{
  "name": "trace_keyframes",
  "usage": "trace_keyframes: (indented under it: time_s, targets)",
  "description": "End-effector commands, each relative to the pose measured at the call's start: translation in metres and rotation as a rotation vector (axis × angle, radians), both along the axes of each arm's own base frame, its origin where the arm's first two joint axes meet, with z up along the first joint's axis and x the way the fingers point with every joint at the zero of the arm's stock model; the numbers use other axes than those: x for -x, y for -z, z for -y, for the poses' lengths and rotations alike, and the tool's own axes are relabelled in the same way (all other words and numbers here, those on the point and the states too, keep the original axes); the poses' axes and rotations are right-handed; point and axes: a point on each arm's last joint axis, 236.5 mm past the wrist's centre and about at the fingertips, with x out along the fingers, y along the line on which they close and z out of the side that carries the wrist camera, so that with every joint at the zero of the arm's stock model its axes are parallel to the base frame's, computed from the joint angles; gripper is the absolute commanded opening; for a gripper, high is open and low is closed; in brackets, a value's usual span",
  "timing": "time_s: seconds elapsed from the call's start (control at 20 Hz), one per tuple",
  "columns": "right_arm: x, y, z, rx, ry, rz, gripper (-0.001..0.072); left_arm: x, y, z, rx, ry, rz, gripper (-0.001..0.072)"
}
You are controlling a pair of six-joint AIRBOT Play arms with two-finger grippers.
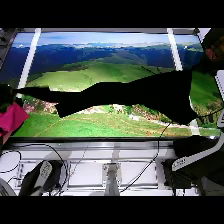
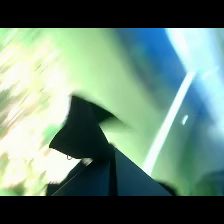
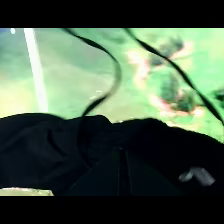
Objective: Fold the clothes and pants, and hang the long-sleeved shirts on hangers.
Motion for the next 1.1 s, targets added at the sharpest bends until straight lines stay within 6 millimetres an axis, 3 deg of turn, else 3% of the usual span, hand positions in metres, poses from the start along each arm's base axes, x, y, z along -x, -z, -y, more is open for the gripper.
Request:
trace_keyframes:
  time_s: [0.0,0.1,0.15,0.3,0.45,0.6,0.7,0.85,1.05]
  targets:
    - [0.024,-0.064,-0.011,0.053,0.005,0.082,0.0009,0.025,-0.081,0.011,-0.144,-0.038,0.201,0.0003]
    - [0.034,-0.088,-0.008,0.104,0.047,0.113,0.0008,0.031,-0.096,0.006,-0.169,-0.076,0.24,0.0003]
    - [0.035,-0.099,-0.002,0.132,0.085,0.136,0.0008,0.029,-0.094,0.004,-0.145,-0.082,0.234,0.0003]
    - [0.014,-0.116,0.025,0.137,0.267,0.216,0.0009,-0.004,-0.06,0.011,-0.018,-0.017,0.173,0.0003]
    - [-0.016,-0.124,0.066,0.077,0.537,0.31,0.0009,-0.059,-0.013,-0.005,0.124,-0.08,0.149,0.0003]
    - [-0.027,-0.094,0.094,0.021,0.711,0.25,0.0009,-0.105,0.055,0.002,0.269,-0.076,0.039,0.0003]
    - [-0.039,-0.065,0.09,-0.011,0.716,0.192,0.0009,-0.138,0.087,0.019,0.298,-0.027,-0.007,0.0003]
    - [-0.073,-0.033,0.081,-0.106,0.793,0.179,0.0009,-0.198,0.101,0.047,0.359,-0.007,0.025,0.0003]
    - [-0.126,-0.022,0.098,-0.442,1.103,0.296,0.0008,-0.272,0.1,0.054,0.38,-0.001,0.092,0.0001]
